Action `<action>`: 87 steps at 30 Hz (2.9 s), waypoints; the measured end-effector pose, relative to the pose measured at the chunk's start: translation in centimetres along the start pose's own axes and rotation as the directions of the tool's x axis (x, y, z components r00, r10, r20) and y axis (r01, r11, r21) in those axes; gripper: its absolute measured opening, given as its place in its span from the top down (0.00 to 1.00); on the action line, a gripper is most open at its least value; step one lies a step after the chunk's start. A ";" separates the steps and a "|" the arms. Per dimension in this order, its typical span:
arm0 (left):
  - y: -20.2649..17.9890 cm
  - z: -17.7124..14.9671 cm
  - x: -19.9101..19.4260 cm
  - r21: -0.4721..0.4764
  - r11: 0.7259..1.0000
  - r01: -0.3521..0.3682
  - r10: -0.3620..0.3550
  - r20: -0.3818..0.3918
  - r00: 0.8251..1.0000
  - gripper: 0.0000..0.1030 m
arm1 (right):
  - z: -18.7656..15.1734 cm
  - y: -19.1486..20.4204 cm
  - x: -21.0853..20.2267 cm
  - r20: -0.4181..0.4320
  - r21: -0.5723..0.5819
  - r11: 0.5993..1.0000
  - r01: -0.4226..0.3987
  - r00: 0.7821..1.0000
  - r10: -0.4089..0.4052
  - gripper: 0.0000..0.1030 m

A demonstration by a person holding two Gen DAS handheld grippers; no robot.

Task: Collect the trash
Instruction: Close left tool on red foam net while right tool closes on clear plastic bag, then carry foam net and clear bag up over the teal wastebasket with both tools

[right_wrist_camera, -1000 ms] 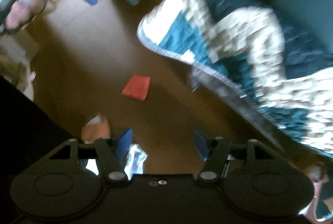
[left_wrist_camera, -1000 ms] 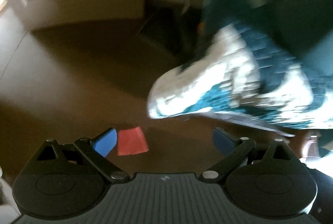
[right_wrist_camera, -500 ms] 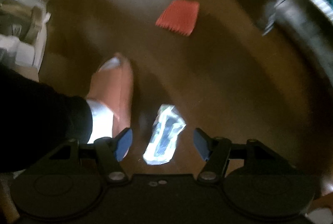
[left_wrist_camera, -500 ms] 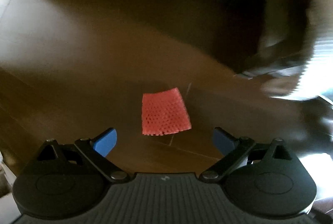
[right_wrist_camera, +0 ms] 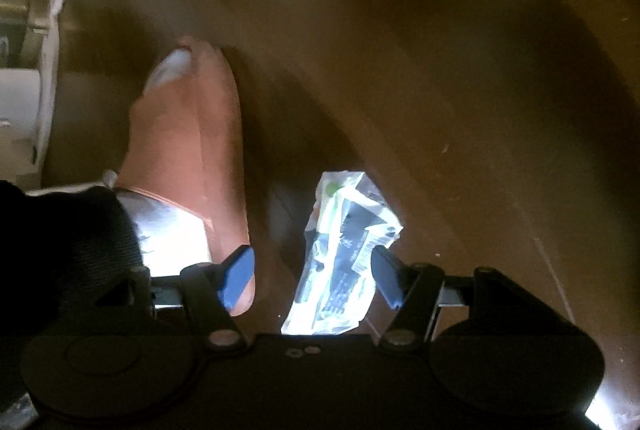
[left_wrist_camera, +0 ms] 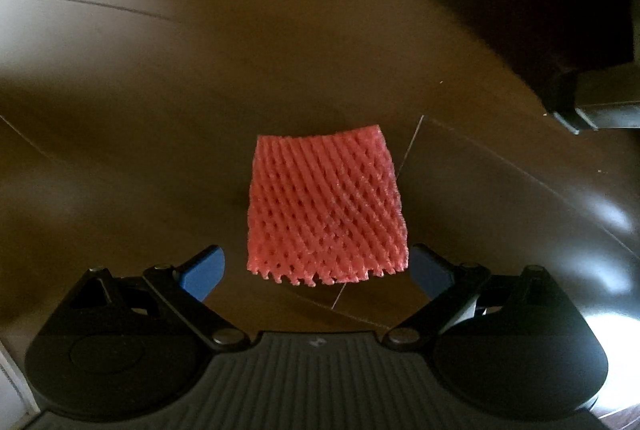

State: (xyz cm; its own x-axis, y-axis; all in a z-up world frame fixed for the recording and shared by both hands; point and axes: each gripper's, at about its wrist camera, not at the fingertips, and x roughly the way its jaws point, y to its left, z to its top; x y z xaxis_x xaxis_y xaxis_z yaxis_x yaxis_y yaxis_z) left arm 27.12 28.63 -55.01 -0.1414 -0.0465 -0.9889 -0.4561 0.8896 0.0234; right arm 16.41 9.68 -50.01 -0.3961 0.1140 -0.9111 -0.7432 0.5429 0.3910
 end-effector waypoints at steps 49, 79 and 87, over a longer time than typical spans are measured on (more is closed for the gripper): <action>0.7 -7.8 -26.3 0.126 0.985 0.115 -0.155 0.378 0.913 0.82 | -7.4 -1.6 -23.9 0.513 0.245 0.946 0.214 0.799 -0.313 0.98; -11.4 -25.2 -53.4 0.363 0.919 0.155 -0.374 0.675 0.635 0.81 | -25.3 5.3 -49.4 0.842 0.409 0.881 0.238 0.273 -0.465 0.97; -15.5 -27.6 -58.4 0.419 0.899 0.129 -0.414 0.716 0.562 0.81 | -28.8 6.0 -53.4 0.865 0.425 0.868 0.257 0.169 -0.473 0.97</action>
State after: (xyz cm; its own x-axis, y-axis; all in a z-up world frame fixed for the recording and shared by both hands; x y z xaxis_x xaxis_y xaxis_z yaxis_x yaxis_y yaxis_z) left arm 18.19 5.00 6.42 0.7384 -0.0692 -0.6708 -0.0606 0.9839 -0.1682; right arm 17.57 -17.11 4.77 0.7509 0.4816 -0.4519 -0.5176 0.8541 0.0502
